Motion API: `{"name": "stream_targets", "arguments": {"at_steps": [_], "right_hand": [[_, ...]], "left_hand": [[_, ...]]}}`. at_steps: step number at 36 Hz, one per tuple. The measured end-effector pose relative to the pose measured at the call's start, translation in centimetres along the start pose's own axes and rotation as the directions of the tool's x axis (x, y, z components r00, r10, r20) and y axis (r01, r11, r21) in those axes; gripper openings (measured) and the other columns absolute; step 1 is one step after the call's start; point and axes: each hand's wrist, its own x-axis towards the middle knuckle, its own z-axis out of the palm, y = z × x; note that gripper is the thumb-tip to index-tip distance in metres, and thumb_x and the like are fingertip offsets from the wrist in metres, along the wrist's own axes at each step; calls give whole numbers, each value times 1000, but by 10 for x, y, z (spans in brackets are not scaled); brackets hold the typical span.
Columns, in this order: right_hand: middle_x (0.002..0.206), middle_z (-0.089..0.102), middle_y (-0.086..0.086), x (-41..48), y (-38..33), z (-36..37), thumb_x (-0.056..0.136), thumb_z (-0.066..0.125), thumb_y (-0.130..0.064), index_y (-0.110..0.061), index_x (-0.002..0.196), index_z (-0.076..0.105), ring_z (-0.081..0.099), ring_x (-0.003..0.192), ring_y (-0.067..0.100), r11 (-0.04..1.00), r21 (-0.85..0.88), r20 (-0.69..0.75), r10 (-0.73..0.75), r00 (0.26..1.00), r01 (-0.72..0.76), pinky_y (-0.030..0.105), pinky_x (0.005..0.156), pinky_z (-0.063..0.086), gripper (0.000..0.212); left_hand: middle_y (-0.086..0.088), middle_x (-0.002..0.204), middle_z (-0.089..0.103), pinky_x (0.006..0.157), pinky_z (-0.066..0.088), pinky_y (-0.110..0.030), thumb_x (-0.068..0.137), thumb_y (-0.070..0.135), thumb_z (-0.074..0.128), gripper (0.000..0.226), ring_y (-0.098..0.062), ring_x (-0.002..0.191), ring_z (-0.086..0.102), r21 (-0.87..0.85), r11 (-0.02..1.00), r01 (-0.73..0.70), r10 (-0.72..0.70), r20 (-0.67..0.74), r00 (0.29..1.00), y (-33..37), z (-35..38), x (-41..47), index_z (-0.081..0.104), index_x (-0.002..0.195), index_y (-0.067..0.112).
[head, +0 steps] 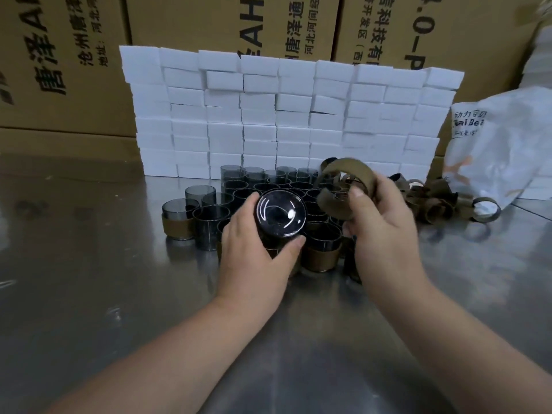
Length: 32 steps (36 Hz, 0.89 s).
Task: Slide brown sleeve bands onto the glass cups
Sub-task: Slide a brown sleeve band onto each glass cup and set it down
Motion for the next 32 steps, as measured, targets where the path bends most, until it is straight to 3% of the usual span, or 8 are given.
{"name": "stream_targets", "arguments": {"at_steps": [4, 7, 12, 15, 20, 23, 27, 32], "right_hand": [[124, 56, -18, -13, 7, 1, 83, 39, -30, -53, 119, 40, 52, 107, -4, 992, -108, 33, -56, 998, 60, 20, 97, 42, 43], [115, 46, -35, -20, 10, 0, 82, 39, -17, -55, 118, 36, 43, 107, -24, 965, -182, 157, -161, 974, 189, -3, 86, 31, 52], [92, 49, -15, -24, 14, -1, 79, 36, -6, -51, 121, 37, 49, 89, -12, 921, -256, 284, -218, 934, 293, -1, 79, 32, 62], [89, 53, -21, -23, 14, -2, 76, 37, -8, -58, 119, 33, 50, 88, -14, 929, -276, 251, -177, 952, 246, -3, 76, 33, 67], [81, 54, -37, -18, 19, -6, 78, 52, -8, -39, 88, 40, 52, 74, -13, 968, -232, 103, -75, 992, 98, 2, 61, 39, 35], [67, 56, -16, -18, 19, -5, 74, 54, -6, -36, 75, 51, 47, 57, 3, 974, -222, 61, -43, 997, 56, 13, 53, 40, 31], [70, 60, -1, -20, 14, -1, 64, 53, -17, -43, 72, 64, 54, 64, 14, 990, -142, 17, -20, 1000, 22, 30, 59, 49, 29], [85, 65, -10, -23, 9, -1, 80, 64, -16, -38, 78, 72, 61, 79, 8, 997, -72, 72, -35, 997, 40, 22, 74, 52, 24]], "left_hand": [[7, 137, 40, 100, 19, -14, 65, 46, 63, 82, -5, 126, 29, 5, 1000, -21, 21, -55, 998, 2, -1, 2, 32, 138, 24], [10, 136, 31, 97, 17, -2, 68, 42, 64, 81, -2, 127, 26, 20, 998, -63, 64, -55, 996, 2, -1, 2, 31, 140, 24], [15, 137, 26, 97, 21, -19, 68, 37, 64, 77, -4, 127, 26, 48, 992, -117, 120, -68, 990, 0, -3, 2, 30, 137, 36], [22, 119, 24, 93, 18, -14, 67, 30, 73, 79, 1, 115, 24, 88, 984, -158, 167, -106, 980, -2, -3, 3, 30, 130, 46], [31, 101, 14, 86, 18, -3, 65, 31, 79, 83, 3, 109, 22, 106, 977, -183, 193, -92, 977, -4, -2, 3, 27, 128, 50], [31, 100, 13, 83, 19, -6, 65, 34, 80, 83, 5, 106, 22, 125, 972, -200, 212, -90, 973, -3, -2, 2, 27, 127, 51], [33, 101, 12, 85, 18, -9, 66, 33, 81, 84, 7, 105, 21, 142, 963, -230, 244, -92, 965, -1, -3, 1, 25, 126, 51], [29, 108, 14, 86, 22, -1, 66, 27, 80, 84, 7, 107, 22, 173, 948, -269, 282, -59, 958, 2, -3, -3, 33, 135, 38]]}}
